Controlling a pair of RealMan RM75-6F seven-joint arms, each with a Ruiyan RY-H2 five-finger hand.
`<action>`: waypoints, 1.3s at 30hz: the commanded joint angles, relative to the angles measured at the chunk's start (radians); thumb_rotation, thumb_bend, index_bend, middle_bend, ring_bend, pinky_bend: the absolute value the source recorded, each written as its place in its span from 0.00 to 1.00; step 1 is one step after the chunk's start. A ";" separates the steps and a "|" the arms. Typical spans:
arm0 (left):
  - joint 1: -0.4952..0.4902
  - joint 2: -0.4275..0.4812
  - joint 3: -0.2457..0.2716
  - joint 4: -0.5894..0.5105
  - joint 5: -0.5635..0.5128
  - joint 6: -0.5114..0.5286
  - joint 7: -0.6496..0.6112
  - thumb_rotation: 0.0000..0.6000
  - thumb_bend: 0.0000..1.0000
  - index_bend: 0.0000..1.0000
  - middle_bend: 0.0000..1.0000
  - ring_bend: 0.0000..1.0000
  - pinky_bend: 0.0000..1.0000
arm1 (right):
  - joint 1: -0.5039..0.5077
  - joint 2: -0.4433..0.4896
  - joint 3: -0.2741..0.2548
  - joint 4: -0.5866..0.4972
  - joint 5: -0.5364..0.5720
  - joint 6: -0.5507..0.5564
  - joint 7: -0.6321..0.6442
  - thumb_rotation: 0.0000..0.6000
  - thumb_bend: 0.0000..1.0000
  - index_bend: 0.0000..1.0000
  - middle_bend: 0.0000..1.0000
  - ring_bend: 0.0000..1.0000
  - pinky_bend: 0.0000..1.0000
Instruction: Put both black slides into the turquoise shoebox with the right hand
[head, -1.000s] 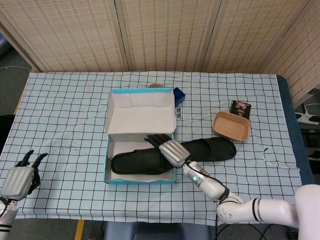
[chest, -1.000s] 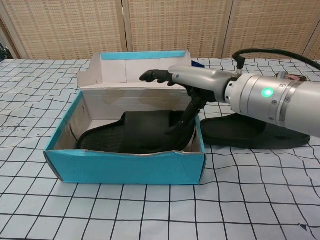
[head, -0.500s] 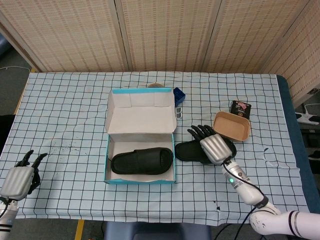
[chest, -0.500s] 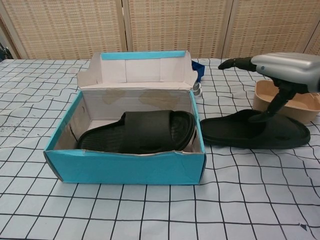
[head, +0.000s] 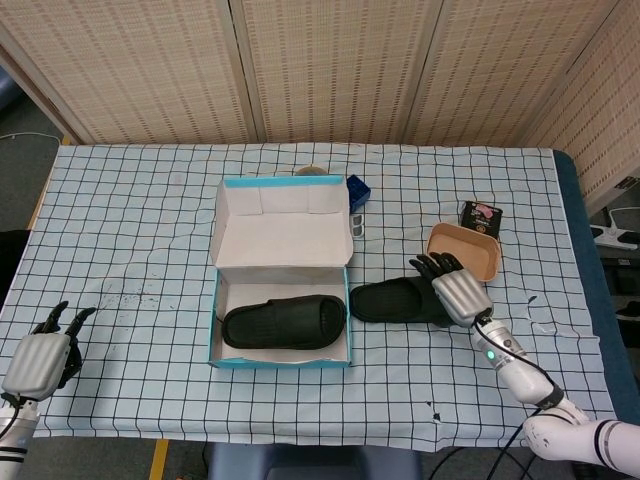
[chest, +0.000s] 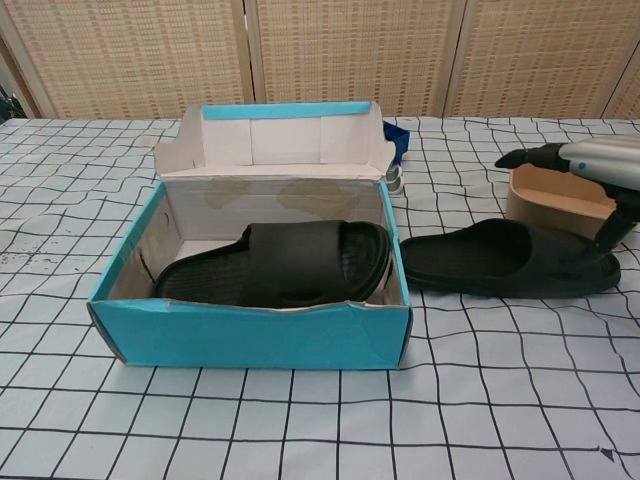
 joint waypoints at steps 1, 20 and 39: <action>0.000 0.001 0.000 0.001 -0.001 -0.002 0.000 1.00 0.39 0.14 0.06 0.04 0.31 | -0.004 -0.012 -0.005 0.024 0.003 -0.021 0.018 1.00 0.08 0.06 0.05 0.00 0.08; -0.006 0.000 0.003 -0.001 -0.007 -0.016 0.005 1.00 0.39 0.14 0.06 0.03 0.31 | -0.008 -0.055 -0.018 0.107 0.062 -0.133 0.006 1.00 0.08 0.06 0.05 0.00 0.08; -0.006 0.002 0.004 -0.003 -0.006 -0.014 0.003 1.00 0.39 0.14 0.06 0.04 0.31 | -0.019 -0.095 -0.006 0.155 0.066 -0.149 0.020 1.00 0.08 0.15 0.11 0.00 0.11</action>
